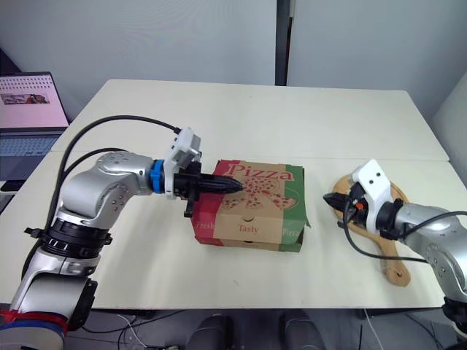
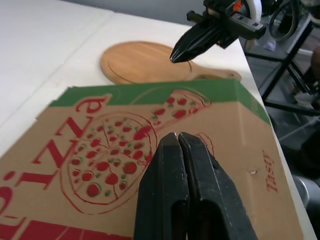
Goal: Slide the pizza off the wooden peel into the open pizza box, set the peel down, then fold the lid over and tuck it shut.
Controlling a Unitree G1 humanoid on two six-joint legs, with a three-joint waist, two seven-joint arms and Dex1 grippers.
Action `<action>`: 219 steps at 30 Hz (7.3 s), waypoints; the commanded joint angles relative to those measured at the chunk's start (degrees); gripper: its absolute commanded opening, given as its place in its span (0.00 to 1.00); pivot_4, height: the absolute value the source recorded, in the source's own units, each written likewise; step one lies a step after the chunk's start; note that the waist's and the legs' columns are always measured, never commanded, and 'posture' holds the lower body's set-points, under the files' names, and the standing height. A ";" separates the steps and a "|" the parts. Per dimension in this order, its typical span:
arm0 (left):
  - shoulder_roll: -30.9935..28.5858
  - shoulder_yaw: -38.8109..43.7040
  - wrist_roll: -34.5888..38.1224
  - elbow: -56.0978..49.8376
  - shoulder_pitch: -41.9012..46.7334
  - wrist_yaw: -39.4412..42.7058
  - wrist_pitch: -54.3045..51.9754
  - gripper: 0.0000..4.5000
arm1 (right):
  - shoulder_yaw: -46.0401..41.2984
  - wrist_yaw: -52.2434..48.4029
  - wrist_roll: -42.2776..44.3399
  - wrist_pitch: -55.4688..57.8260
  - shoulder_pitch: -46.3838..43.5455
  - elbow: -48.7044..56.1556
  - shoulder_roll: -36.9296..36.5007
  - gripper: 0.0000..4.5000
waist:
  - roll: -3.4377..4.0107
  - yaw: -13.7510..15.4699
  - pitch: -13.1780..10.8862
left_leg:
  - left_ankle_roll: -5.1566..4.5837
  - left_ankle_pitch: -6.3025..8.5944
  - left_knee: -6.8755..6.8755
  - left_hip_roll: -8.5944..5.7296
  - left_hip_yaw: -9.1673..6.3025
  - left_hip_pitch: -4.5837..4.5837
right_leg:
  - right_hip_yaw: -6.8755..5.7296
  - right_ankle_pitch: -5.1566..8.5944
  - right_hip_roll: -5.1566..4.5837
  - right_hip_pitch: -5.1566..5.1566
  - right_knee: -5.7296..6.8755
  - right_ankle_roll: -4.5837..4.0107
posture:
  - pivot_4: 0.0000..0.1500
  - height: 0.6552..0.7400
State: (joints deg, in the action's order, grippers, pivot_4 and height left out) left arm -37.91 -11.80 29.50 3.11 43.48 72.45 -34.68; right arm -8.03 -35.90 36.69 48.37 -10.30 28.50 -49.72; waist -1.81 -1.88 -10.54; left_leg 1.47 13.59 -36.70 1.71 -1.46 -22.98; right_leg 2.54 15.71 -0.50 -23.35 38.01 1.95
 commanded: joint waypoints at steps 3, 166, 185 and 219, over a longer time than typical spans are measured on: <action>1.12 0.05 -2.21 1.48 1.83 2.36 2.71 0.00 | 2.43 -3.06 -3.01 -5.02 2.45 2.08 0.58 0.00 | 0.00 0.00 0.00 | 0.00 0.00 -0.06 0.00 0.00 0.01 | 0.00 0.00 0.00 0.01 0.03 0.01 | 1.00 1.00; 1.06 -3.66 -18.85 7.57 -2.14 5.93 17.36 0.00 | 12.78 -15.05 -16.68 -19.22 -1.33 -7.67 10.88 0.01 | 0.03 -0.13 0.08 | 0.00 -0.02 -0.36 0.01 0.01 0.40 | 0.13 0.01 0.10 0.11 0.85 -0.04 | 1.00 1.00; 0.48 -2.47 -17.91 6.65 -1.94 5.57 16.51 0.00 | 14.84 -15.35 -16.09 -17.71 -7.43 -1.56 10.07 0.01 | 0.03 0.00 0.08 | 0.00 -0.02 -0.36 0.02 -0.03 0.36 | 0.10 0.02 0.11 0.10 0.84 -0.04 | 1.00 1.00; -7.44 -1.32 -24.33 9.50 -6.60 7.68 26.08 0.00 | 18.67 -18.35 -17.53 -18.51 -6.90 -3.89 9.57 0.01 | 0.03 0.09 0.08 | 0.00 -0.02 -0.35 0.02 -0.05 0.29 | 0.01 0.06 0.04 0.03 0.86 -0.13 | 1.00 1.00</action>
State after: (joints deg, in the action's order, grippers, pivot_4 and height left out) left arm -45.91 -12.12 5.36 14.08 36.73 80.33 -9.36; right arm 11.38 -53.83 19.03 30.60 -17.06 23.93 -39.73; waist -1.78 -1.79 -10.47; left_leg 1.46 13.58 -37.06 1.73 -1.50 -22.69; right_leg 2.55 15.77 -0.46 -23.32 38.87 1.82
